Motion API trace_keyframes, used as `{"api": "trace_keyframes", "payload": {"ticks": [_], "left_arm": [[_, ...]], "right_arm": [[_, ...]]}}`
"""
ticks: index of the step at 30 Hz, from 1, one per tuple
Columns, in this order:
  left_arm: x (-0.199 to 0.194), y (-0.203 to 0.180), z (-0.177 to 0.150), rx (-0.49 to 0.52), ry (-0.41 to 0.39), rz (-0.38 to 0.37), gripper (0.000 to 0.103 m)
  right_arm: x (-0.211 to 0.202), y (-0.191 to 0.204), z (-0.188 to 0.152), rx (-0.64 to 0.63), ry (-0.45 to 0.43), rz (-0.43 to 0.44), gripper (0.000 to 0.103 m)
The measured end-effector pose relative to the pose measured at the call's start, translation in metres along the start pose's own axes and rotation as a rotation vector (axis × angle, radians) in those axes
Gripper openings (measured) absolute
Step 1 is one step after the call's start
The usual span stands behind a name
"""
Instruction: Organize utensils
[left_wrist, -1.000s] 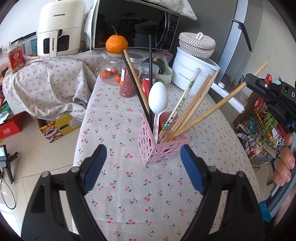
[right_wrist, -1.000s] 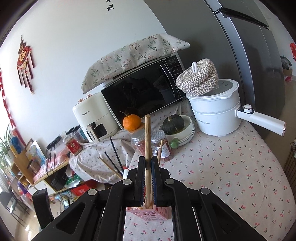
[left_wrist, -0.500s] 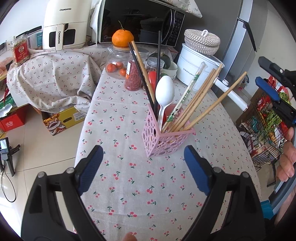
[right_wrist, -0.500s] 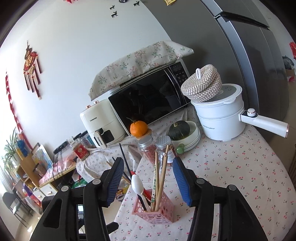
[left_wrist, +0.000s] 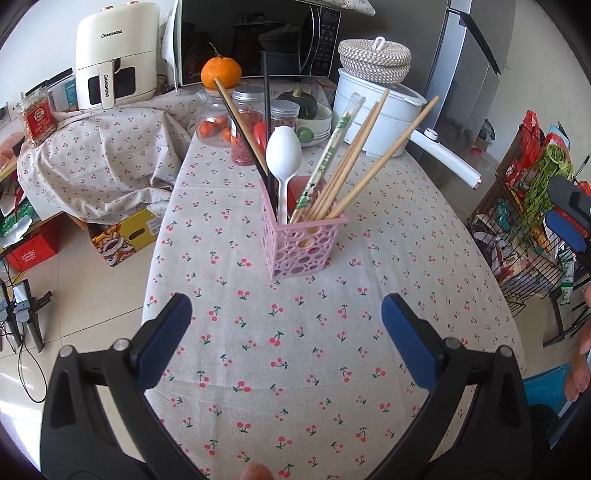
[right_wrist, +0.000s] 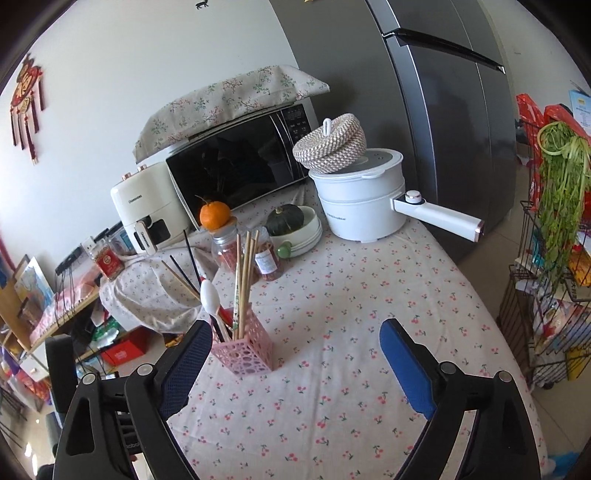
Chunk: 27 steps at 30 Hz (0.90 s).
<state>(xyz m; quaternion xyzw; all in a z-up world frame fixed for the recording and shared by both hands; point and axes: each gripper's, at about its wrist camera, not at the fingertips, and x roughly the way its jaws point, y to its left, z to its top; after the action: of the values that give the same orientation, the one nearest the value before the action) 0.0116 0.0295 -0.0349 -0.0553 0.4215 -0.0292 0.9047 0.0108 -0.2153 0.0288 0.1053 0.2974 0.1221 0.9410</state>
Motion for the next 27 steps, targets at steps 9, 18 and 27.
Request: {"api": "trace_keyframes", "payload": {"ticks": [9, 18, 27], "left_arm": [[-0.019, -0.018, -0.007, 0.008, -0.030, 0.018, 0.102], [-0.027, -0.029, -0.007, 0.033, -0.087, 0.054, 0.102], [-0.024, -0.028, -0.009, 0.033, -0.089, 0.068, 0.102]], "right_arm": [[-0.002, -0.010, -0.037, -0.089, 0.054, -0.166, 0.103], [0.008, -0.007, -0.041, -0.103, 0.081, -0.145, 0.103], [0.011, -0.004, -0.042, -0.107, 0.097, -0.143, 0.103]]}}
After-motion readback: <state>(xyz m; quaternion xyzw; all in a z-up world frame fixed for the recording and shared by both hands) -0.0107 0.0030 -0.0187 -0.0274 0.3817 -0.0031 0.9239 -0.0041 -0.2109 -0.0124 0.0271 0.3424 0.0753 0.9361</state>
